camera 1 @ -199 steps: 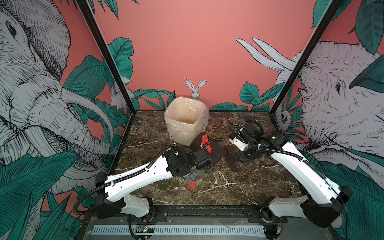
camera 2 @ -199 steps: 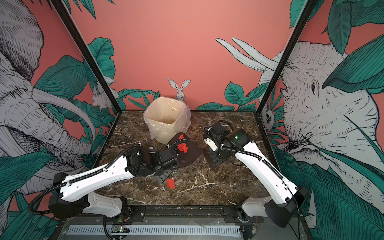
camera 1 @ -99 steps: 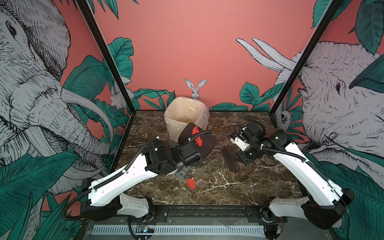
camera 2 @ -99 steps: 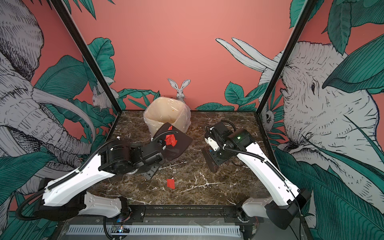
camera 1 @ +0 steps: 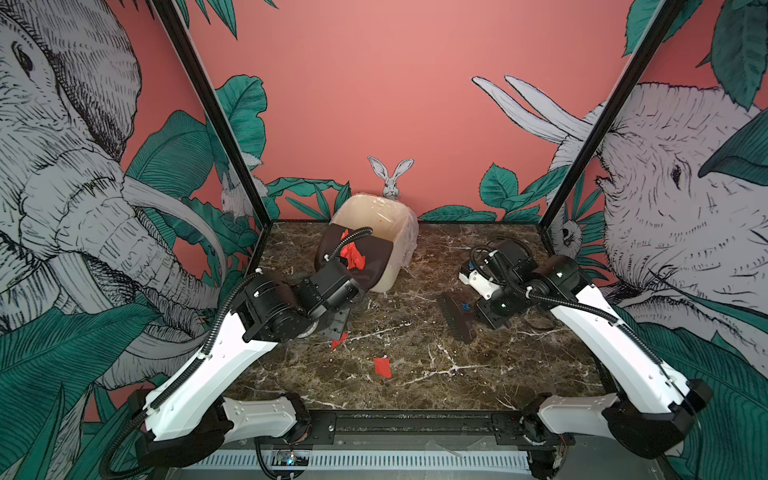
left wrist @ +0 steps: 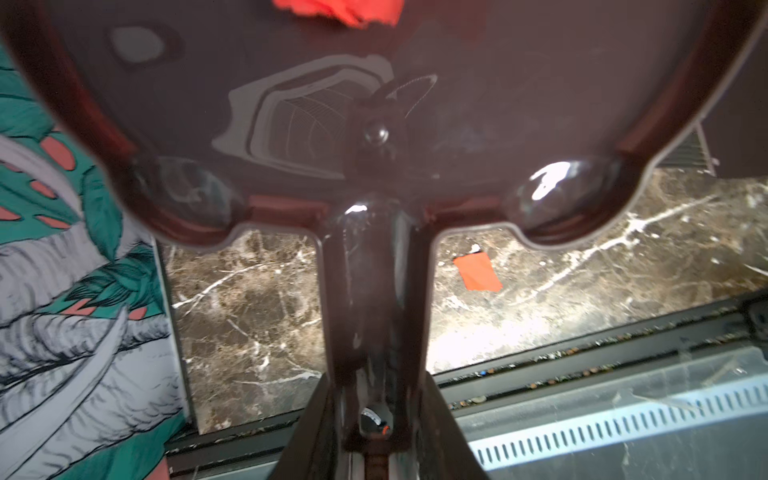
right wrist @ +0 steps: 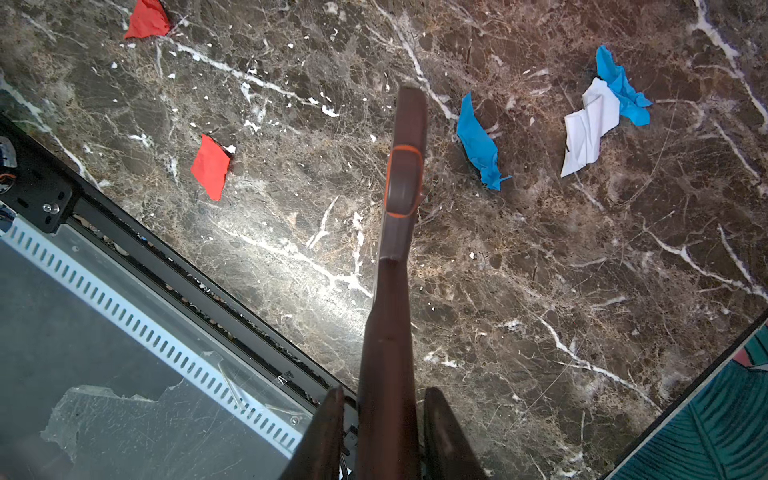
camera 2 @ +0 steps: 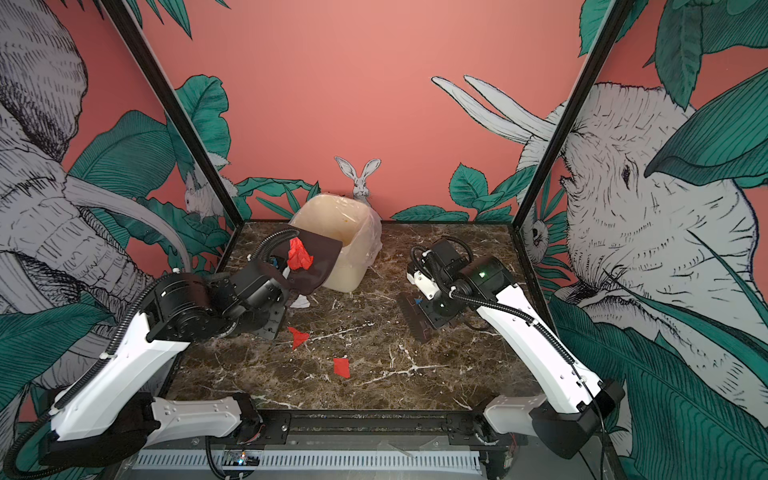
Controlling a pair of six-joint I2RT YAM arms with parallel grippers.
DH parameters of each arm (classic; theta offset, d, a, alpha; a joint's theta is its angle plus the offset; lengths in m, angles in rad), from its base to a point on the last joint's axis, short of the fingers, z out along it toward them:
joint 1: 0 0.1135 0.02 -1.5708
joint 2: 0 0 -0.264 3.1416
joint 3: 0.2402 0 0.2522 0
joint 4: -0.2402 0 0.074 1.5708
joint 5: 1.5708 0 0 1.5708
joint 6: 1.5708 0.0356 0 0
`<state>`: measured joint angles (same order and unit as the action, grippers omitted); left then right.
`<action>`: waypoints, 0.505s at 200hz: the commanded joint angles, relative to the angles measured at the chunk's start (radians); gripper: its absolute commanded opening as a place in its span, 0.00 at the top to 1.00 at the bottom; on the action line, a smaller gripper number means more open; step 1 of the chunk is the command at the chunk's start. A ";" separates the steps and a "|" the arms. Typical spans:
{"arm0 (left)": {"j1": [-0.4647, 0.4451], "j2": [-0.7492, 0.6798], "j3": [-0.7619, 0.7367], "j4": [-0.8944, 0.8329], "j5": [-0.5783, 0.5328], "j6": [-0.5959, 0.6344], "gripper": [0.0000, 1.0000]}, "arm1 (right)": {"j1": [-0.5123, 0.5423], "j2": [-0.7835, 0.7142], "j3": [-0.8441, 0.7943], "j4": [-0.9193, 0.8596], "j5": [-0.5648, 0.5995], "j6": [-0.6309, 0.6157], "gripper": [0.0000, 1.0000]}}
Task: Sweep away the paper scraps from the table
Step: 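Tip the dustpan over the cream bin with the left gripper to dump scraps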
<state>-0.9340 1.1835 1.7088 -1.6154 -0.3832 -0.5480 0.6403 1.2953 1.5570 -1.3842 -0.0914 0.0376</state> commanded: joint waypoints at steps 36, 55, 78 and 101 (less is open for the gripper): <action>0.226 0.058 0.109 -0.178 -0.006 0.233 1.00 | -0.008 -0.019 0.045 -0.014 -0.019 -0.023 1.00; 0.321 0.088 0.135 -0.155 0.019 0.304 1.00 | -0.009 -0.030 0.046 -0.021 -0.022 -0.024 1.00; 0.412 0.132 0.182 -0.120 0.054 0.379 1.00 | -0.009 -0.040 0.042 -0.027 -0.027 -0.025 1.00; 0.485 0.188 0.246 -0.093 0.076 0.438 1.00 | -0.011 -0.051 0.031 -0.029 -0.031 -0.025 1.00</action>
<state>-0.5114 1.3422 1.8828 -1.6150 -0.3389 -0.2134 0.6353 1.2808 1.5795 -1.4033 -0.1108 0.0216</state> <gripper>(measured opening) 0.291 0.292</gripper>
